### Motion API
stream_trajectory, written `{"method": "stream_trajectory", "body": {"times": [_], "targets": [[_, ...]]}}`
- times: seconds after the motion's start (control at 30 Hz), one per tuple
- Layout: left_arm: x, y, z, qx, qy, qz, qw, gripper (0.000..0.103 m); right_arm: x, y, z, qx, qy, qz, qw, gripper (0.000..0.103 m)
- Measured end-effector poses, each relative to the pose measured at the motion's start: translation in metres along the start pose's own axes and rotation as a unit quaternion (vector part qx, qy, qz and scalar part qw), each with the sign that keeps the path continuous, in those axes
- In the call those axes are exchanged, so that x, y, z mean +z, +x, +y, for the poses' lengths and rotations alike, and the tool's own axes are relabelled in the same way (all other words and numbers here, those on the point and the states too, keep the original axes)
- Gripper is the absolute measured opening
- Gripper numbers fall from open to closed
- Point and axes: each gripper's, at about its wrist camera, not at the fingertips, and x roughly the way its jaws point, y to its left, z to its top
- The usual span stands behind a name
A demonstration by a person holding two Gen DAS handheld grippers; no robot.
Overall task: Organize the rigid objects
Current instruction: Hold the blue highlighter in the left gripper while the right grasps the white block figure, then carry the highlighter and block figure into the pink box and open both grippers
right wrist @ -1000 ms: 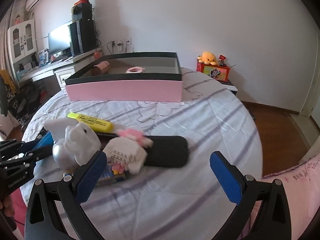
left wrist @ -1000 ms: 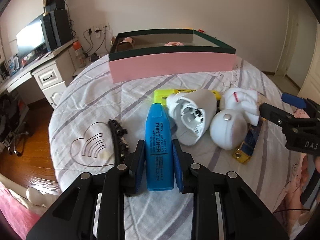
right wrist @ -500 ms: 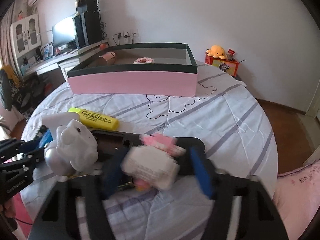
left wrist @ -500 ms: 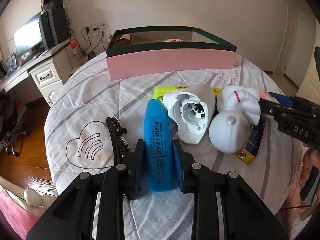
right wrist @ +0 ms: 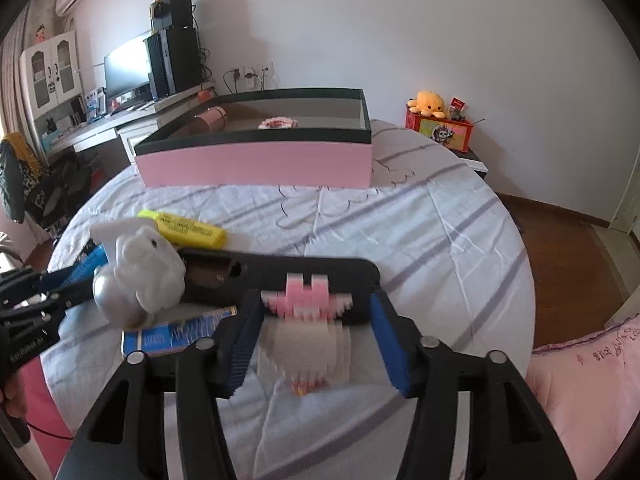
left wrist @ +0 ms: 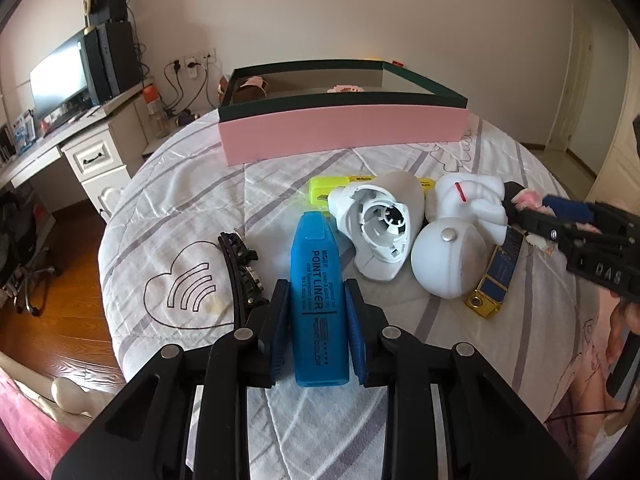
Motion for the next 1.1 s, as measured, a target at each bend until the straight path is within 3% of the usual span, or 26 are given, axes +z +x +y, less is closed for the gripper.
{"method": "stream_trajectory", "body": {"times": [0.17,0.23,0.6,0.9,1.1], "targets": [[0.001,-0.001,-0.003,-0.001,0.002,-0.002,1.0000,0.027,-0.008,0.009,-0.001,0.005,0.002,0.009,1.000,0.056],[0.001,-0.003,-0.002,0.003,-0.003,-0.004,1.0000,0.027,-0.006,0.007,-0.003,0.003,0.001,0.006,1.000,0.045],[0.010,-0.030,0.006,-0.004,-0.005,-0.035,0.9994,0.026,0.013,-0.020,0.002,0.009,-0.014,-0.022,1.000,0.045],[-0.005,-0.001,0.004,-0.018,-0.019,0.017,0.9995,0.027,0.014,-0.018,0.005,0.023,-0.015,-0.018,0.999,0.045],[0.000,0.008,-0.004,-0.012,-0.002,0.019,0.9997,0.030,0.010,-0.011,-0.002,0.025,-0.005,-0.007,1.000,0.045]]}}
